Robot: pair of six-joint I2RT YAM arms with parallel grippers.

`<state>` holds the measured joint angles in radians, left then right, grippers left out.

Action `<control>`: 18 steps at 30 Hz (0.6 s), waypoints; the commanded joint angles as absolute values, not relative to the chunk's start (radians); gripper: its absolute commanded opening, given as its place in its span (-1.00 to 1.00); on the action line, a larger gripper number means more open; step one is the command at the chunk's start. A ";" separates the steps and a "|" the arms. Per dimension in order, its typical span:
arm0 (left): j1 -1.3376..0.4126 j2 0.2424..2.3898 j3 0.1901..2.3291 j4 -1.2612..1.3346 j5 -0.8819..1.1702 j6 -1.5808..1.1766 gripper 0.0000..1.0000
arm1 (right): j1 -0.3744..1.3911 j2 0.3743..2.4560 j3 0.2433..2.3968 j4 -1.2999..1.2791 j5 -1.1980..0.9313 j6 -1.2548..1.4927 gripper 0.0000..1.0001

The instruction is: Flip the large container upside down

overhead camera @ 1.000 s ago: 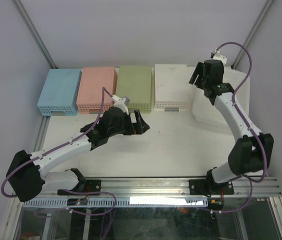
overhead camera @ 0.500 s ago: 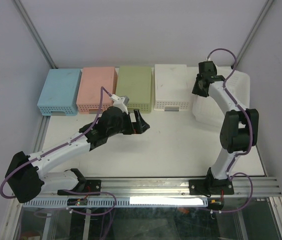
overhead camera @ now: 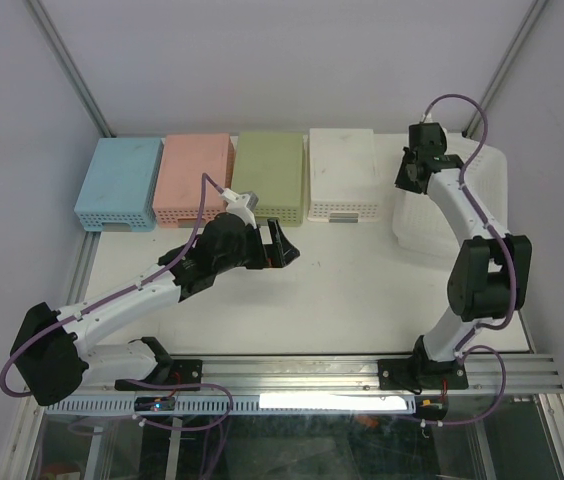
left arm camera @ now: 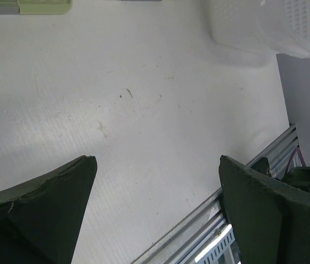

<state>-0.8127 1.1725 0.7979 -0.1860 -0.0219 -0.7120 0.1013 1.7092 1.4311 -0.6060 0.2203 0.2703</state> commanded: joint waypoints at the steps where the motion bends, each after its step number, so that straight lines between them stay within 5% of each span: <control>1: -0.824 1.170 0.815 -0.139 -0.005 -0.705 0.98 | 0.080 1.573 1.441 -0.594 0.228 0.260 -0.96; 18: -0.825 1.173 0.810 -0.130 0.001 -0.707 0.98 | 0.074 1.304 1.494 -0.649 0.226 0.247 -1.00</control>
<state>-0.8127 1.1786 0.7979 -0.1860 -0.0189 -0.7124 0.0799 1.4288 1.4265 -0.6647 0.2165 0.2546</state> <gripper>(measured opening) 0.990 0.162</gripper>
